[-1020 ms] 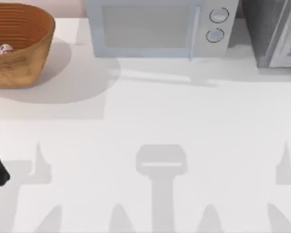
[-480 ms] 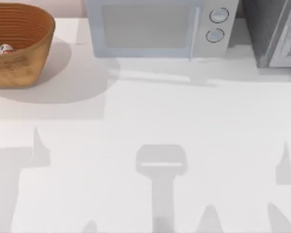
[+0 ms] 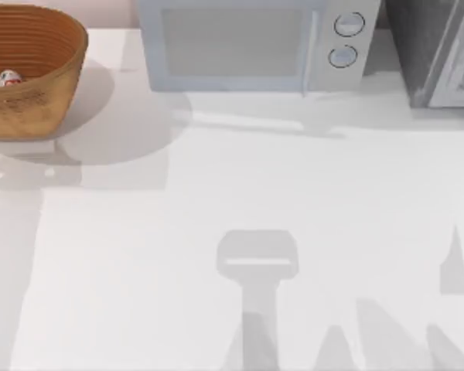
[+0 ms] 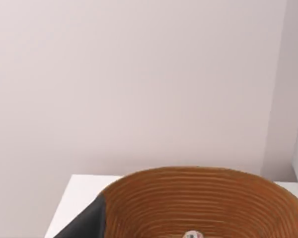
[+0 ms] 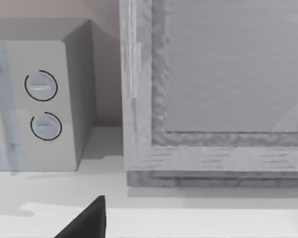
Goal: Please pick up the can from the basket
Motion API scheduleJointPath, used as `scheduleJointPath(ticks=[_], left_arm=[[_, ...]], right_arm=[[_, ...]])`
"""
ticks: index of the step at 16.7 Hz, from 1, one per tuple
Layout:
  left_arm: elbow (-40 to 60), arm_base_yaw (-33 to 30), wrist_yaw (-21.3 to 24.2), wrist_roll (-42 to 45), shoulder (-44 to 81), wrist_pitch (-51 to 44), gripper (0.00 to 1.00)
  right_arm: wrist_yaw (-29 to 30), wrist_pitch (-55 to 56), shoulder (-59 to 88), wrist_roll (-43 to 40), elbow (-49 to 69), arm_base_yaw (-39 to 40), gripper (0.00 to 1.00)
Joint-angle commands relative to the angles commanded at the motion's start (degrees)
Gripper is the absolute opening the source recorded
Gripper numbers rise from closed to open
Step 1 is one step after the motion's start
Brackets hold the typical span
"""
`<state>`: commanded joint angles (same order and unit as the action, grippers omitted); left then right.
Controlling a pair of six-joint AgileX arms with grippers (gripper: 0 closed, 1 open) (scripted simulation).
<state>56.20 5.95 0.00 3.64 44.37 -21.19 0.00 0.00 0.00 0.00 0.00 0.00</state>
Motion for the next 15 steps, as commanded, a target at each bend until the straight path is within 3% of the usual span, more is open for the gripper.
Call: scheduleJointPath(ticks=[9, 15], left_arm=[[49.03, 1.98, 3.79, 2.06, 55.31, -30.32, 1.00], [75.62, 1.66, 6.91, 3.25, 86.94, -47.33, 1.00]], right_arm=[[0.00, 0.00, 0.00, 0.00, 0.00, 0.00, 1.00], [0.00, 0.00, 0.00, 0.00, 0.00, 0.00, 1.00]])
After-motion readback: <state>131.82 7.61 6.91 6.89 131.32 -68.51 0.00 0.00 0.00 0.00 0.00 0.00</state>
